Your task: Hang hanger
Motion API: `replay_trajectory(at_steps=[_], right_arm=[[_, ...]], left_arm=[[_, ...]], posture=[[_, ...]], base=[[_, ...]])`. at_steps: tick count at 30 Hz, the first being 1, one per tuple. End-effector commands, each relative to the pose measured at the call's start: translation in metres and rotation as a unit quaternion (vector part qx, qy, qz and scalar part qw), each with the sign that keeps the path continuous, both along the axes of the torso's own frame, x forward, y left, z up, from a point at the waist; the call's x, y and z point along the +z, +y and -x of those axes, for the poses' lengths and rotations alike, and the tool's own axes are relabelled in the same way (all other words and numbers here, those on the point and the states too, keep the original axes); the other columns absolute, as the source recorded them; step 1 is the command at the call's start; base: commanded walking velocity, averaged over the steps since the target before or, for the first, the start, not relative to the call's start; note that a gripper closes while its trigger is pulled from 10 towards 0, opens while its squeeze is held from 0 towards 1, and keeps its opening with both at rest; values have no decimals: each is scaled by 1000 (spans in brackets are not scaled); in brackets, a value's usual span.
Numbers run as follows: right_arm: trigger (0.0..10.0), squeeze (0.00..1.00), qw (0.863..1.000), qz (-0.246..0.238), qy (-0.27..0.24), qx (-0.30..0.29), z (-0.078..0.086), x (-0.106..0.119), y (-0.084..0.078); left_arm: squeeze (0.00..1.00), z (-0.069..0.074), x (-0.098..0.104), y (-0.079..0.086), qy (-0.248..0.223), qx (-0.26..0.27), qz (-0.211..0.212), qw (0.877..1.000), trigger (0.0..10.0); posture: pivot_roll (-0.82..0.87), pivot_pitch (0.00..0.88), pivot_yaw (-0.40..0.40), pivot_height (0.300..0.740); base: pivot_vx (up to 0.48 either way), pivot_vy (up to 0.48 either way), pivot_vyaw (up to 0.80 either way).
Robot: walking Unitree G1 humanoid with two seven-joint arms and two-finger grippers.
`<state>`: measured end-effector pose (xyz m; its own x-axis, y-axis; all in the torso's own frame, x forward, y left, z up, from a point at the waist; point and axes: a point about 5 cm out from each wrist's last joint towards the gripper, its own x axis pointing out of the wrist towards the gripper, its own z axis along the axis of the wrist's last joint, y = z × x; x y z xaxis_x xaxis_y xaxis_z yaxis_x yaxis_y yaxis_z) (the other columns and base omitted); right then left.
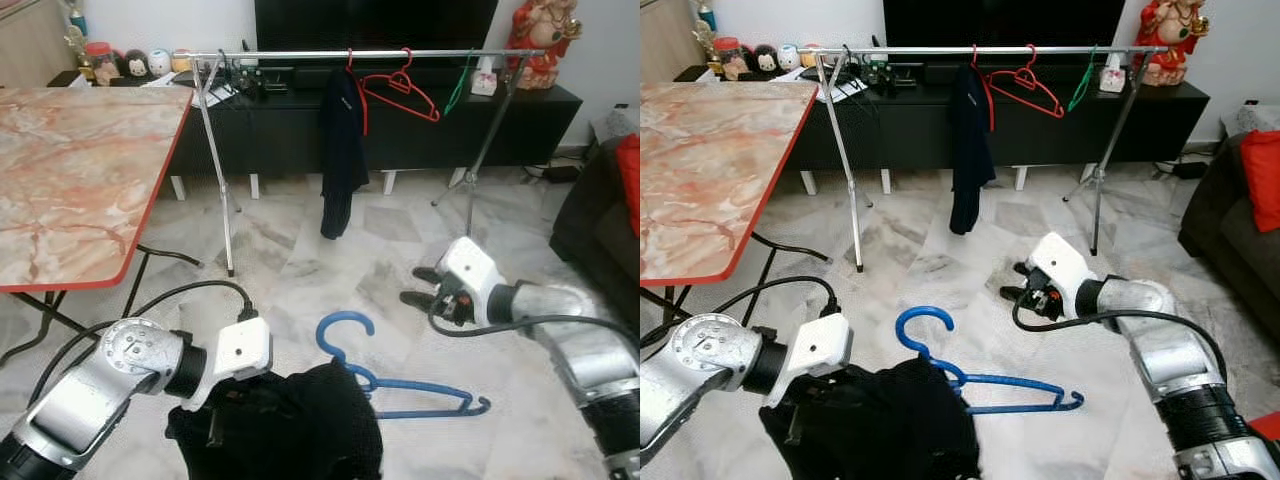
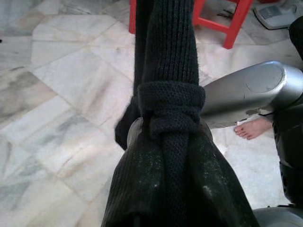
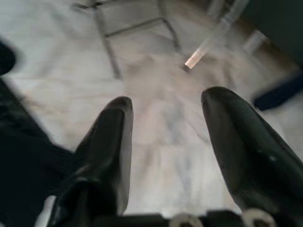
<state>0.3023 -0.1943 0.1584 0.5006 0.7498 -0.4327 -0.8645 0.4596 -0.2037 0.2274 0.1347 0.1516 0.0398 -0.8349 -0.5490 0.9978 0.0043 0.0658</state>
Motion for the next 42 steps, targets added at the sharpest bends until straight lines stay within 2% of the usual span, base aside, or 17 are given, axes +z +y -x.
replay_trajectory(at_steps=[1, 7, 14, 17, 20, 39, 42], right_arm=[[10000, 0, 998, -19, 5, 59, 8, 7, 7], [10000, 0, 992, -49, 32, 116, 12, 12, 14], [10000, 0, 980, -26, 62, 185, 20, 4, 25], [10000, 0, 977, -29, 68, 199, 21, 4, 27], [10000, 0, 968, -31, 80, 235, 27, 5, 28], [10000, 0, 956, 2, 102, 274, 37, 1, 15], [10000, 0, 954, 27, 112, 276, 38, -6, 14]], left_arm=[[0, -3, 6, -6, -18, -9, 6, 1000, 10000], [0, -5, 0, -11, -27, -14, -10, 999, 10000], [0, -6, 0, -16, -34, -24, -14, 999, 10000], [0, -6, 1, -16, -34, -25, -14, 999, 10000], [0, -8, -1, -17, -37, -27, -21, 999, 10000], [0, -9, -4, -19, -39, -31, -27, 998, 10000], [0, -10, -4, -20, -40, -31, -27, 998, 10000]], posture=[[-43, 0, -66, 740], [-42, 0, -75, 740], [-39, 0, -78, 740], [-32, 0, -79, 740], [-28, 0, -78, 740], [-31, 0, -74, 740], [-32, 0, -72, 740]], base=[[0, 0, 0], [0, 0, 0], [0, 0, 0], [0, 0, 0], [0, 0, 0], [0, 0, 0], [0, 0, 0]])
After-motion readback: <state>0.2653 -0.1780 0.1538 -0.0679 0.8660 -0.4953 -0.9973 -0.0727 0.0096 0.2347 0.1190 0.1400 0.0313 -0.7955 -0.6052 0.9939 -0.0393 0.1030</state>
